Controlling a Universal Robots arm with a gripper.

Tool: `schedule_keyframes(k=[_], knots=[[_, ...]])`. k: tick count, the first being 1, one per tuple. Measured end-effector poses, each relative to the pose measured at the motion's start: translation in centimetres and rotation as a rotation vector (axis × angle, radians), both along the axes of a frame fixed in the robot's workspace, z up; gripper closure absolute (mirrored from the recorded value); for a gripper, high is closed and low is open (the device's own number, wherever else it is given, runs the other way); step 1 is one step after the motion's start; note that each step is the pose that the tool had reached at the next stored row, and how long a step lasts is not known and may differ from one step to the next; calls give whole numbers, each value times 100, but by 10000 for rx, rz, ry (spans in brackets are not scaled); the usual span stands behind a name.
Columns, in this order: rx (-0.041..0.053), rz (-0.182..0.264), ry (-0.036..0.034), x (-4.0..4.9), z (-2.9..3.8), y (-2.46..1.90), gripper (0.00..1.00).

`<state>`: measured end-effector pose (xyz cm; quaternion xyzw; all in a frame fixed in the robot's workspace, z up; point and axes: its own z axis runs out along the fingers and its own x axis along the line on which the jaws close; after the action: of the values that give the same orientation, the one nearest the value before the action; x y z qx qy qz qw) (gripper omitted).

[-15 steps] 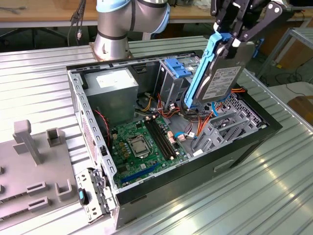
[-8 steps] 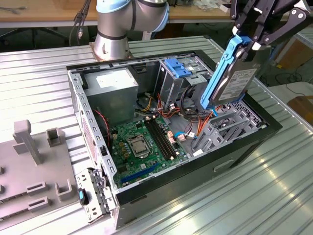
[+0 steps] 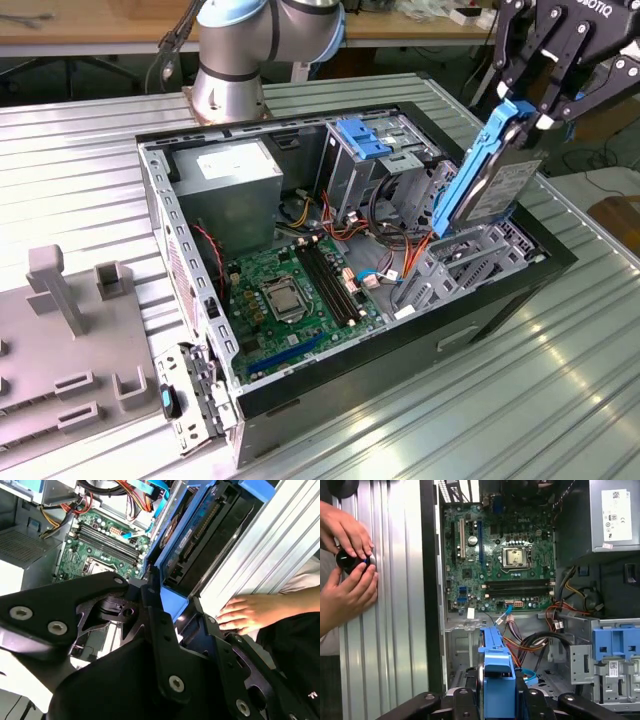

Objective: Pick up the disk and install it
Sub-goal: 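Insert the disk into the insertion slot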

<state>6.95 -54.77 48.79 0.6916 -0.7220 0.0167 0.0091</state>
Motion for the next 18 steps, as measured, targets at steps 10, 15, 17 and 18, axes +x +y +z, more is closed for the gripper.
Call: schedule_keyframes(k=[10,15,17,18], knots=[[0,4,0,100,-250,-75,63],[-6,3,1,100,-301,-102,63],[-5,3,2,99,-313,-121,63],[-2,2,1,99,-318,-126,63]])
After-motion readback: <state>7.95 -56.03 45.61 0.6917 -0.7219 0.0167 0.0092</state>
